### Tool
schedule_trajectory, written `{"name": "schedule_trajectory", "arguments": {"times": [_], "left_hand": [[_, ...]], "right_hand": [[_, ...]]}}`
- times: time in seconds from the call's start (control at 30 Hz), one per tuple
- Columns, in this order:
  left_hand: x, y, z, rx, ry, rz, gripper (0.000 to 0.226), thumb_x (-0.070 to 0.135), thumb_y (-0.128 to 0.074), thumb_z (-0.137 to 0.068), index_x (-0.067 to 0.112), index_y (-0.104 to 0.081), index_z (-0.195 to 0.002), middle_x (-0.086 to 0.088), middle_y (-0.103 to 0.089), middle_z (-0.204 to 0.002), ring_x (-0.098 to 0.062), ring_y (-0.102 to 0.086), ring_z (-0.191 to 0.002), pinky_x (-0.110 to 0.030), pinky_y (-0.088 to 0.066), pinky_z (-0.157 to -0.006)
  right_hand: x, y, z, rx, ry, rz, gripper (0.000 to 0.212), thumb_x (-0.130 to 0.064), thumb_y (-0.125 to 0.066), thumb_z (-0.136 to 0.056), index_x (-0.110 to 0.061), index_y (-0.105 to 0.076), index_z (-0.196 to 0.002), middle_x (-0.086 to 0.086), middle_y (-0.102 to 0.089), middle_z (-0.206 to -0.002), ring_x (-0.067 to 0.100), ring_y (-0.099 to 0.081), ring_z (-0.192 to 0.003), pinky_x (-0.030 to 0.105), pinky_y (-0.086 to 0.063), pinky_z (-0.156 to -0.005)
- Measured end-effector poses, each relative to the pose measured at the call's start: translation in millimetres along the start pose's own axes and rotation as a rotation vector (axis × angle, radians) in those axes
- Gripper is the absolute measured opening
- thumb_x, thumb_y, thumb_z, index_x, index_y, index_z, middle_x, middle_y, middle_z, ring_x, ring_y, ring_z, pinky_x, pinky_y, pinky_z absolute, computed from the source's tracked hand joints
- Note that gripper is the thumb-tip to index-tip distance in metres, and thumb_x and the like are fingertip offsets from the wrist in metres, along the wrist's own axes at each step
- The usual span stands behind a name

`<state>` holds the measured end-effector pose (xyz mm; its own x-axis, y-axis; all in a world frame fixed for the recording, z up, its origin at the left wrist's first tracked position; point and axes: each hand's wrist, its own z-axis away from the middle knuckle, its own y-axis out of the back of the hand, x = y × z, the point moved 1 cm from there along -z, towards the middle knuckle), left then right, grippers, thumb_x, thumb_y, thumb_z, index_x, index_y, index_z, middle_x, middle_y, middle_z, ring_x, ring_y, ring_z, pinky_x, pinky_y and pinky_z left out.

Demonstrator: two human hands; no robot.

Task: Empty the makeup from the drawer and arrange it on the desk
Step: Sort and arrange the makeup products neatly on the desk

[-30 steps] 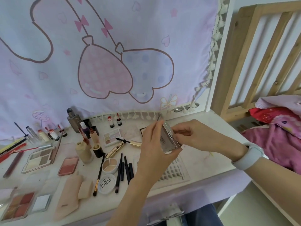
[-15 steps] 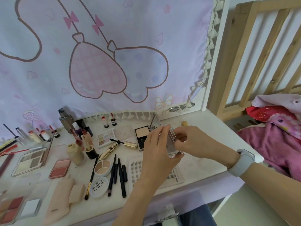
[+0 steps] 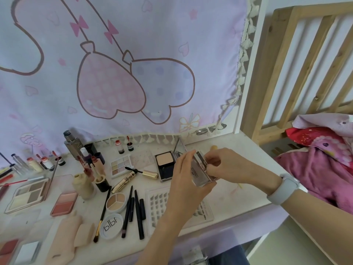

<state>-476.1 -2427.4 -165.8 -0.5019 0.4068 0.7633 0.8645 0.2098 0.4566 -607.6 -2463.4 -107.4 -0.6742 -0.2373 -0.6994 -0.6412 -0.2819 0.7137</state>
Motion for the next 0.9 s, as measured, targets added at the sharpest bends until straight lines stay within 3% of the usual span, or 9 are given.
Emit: {"name": "schedule_trajectory", "arguments": {"times": [0.1,0.23,0.37,0.53,0.63,0.8,0.87,0.9], "left_hand": [[2,1,2,0.013,0.09,0.203,0.076,0.012,-0.081,-0.067,0.043,-0.035,-0.12,0.02,-0.039,-0.126,0.011,-0.038,-0.116,-0.005,-0.032,-0.096],[6,-2,6,0.033,0.274,0.596,0.078,-0.001,-0.079,-0.067,0.031,-0.039,-0.125,0.008,-0.044,-0.133,0.005,-0.047,-0.119,-0.014,-0.042,-0.097],[16,-3,1,0.101,0.333,0.825,0.071,-0.007,-0.074,-0.069,0.021,-0.038,-0.125,0.006,-0.05,-0.128,-0.005,-0.054,-0.115,-0.027,-0.053,-0.086],[11,3,-5,0.1,0.411,0.948,0.081,0.004,-0.072,-0.062,0.023,-0.033,-0.131,0.001,-0.055,-0.128,-0.015,-0.059,-0.111,-0.027,-0.055,-0.078],[11,8,-3,0.085,0.444,1.137,0.087,-0.003,-0.073,-0.058,0.02,-0.035,-0.133,-0.003,-0.059,-0.126,-0.024,-0.061,-0.109,-0.037,-0.055,-0.085],[5,16,-1,0.064,0.458,1.306,0.08,-0.012,-0.064,-0.062,0.016,-0.037,-0.132,-0.015,-0.052,-0.131,-0.03,-0.061,-0.106,-0.032,-0.057,-0.075],[4,19,1,0.023,0.462,1.242,0.078,-0.012,-0.065,-0.067,0.017,-0.036,-0.133,-0.012,-0.049,-0.134,-0.027,-0.061,-0.107,-0.031,-0.056,-0.075],[3,19,1,0.006,0.444,1.099,0.076,-0.01,-0.067,-0.071,0.02,-0.034,-0.132,-0.006,-0.046,-0.137,-0.024,-0.06,-0.11,-0.029,-0.056,-0.077]], "right_hand": [[4,4,-2,0.019,0.01,0.003,0.018,-0.015,-0.052,-0.08,-0.001,-0.063,-0.084,0.017,-0.068,-0.08,0.02,-0.065,-0.068,0.039,-0.056,-0.077],[-3,17,-3,0.052,0.003,0.059,0.019,-0.013,-0.049,-0.083,0.002,-0.06,-0.082,0.018,-0.059,-0.075,0.014,-0.056,-0.061,0.032,-0.056,-0.071],[-30,33,-6,0.148,0.143,0.413,0.022,-0.02,-0.048,-0.082,-0.004,-0.05,-0.067,0.004,-0.041,-0.057,0.017,-0.034,-0.055,0.029,-0.03,-0.054],[-45,48,-11,0.337,0.28,0.57,0.024,-0.022,-0.047,-0.085,-0.003,-0.06,-0.078,0.009,-0.051,-0.059,0.027,-0.043,-0.059,0.035,-0.041,-0.058],[-35,50,-13,0.397,0.256,0.451,0.026,-0.021,-0.045,-0.088,-0.002,-0.061,-0.081,0.012,-0.055,-0.061,0.03,-0.051,-0.061,0.035,-0.043,-0.06],[-9,44,-12,0.282,-0.023,-0.156,0.036,-0.019,-0.041,-0.096,-0.002,-0.043,-0.064,0.009,-0.044,-0.058,0.014,-0.065,-0.049,0.026,-0.052,-0.055],[-2,41,-9,0.273,-0.064,-0.212,0.036,-0.02,-0.043,-0.096,0.002,-0.046,-0.067,0.016,-0.049,-0.064,0.013,-0.067,-0.053,0.021,-0.053,-0.054],[0,41,-8,0.289,-0.066,-0.172,0.036,-0.019,-0.044,-0.095,-0.001,-0.043,-0.065,0.013,-0.049,-0.061,0.014,-0.069,-0.056,0.014,-0.047,-0.045]]}}
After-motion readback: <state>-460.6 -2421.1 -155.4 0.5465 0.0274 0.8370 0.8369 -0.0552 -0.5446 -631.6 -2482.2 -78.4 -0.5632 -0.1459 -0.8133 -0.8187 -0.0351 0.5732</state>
